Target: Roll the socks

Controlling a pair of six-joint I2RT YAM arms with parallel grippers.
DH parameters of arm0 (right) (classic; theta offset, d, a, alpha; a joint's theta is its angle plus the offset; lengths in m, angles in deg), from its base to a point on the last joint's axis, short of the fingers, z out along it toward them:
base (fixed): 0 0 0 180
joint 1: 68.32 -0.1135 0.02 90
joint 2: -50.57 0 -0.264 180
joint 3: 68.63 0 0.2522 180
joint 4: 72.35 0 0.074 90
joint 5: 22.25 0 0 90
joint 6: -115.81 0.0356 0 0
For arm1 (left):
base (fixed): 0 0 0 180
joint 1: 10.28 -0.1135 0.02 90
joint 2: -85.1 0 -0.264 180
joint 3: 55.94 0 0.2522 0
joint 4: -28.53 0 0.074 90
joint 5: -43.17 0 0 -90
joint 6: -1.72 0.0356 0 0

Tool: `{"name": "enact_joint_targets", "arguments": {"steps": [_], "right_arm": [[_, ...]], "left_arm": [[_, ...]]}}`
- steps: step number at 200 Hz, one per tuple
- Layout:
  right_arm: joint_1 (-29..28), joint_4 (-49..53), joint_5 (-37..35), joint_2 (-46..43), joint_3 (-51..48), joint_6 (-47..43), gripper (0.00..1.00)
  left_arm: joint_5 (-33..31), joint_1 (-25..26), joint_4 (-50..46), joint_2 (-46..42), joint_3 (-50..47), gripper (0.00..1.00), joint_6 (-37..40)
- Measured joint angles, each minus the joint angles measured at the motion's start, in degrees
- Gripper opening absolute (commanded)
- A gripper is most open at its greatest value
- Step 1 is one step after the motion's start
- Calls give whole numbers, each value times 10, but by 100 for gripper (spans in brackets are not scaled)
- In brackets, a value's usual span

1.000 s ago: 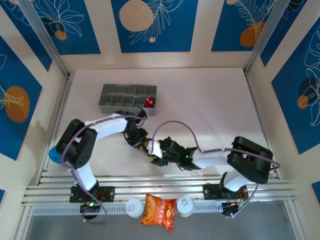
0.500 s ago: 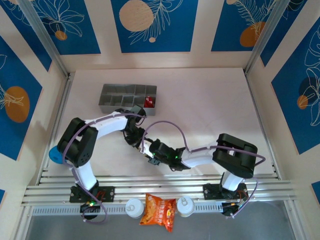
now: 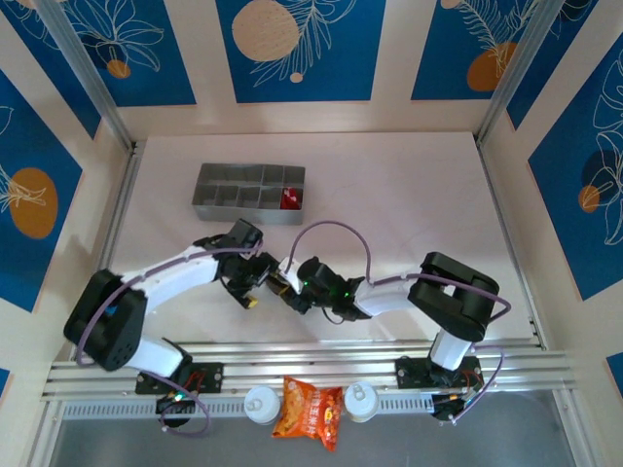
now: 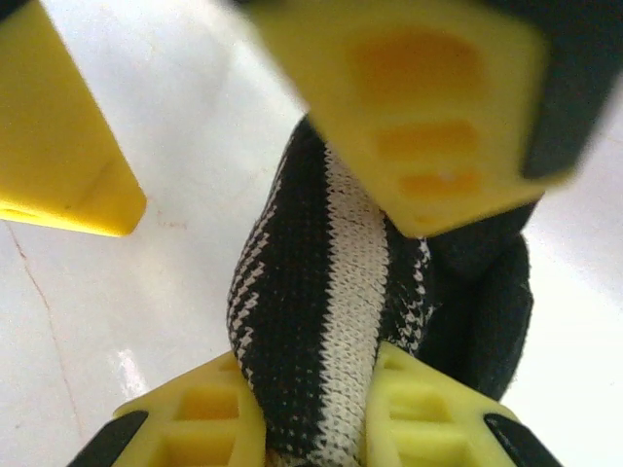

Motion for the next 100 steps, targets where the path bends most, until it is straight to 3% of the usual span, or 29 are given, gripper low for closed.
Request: {"name": "enact_joint_targets", "arguments": {"steps": [41, 64, 100], "right_arm": [[68, -16, 131, 17, 5, 38, 0], [105, -30, 212, 31, 5, 61, 0], [162, -61, 337, 64, 5, 108, 0]], "left_arm": [[-16, -2, 81, -102, -82, 81, -17], [-14, 0, 124, -108, -120, 75, -22], [-15, 9, 180, -76, -129, 75, -21]]}}
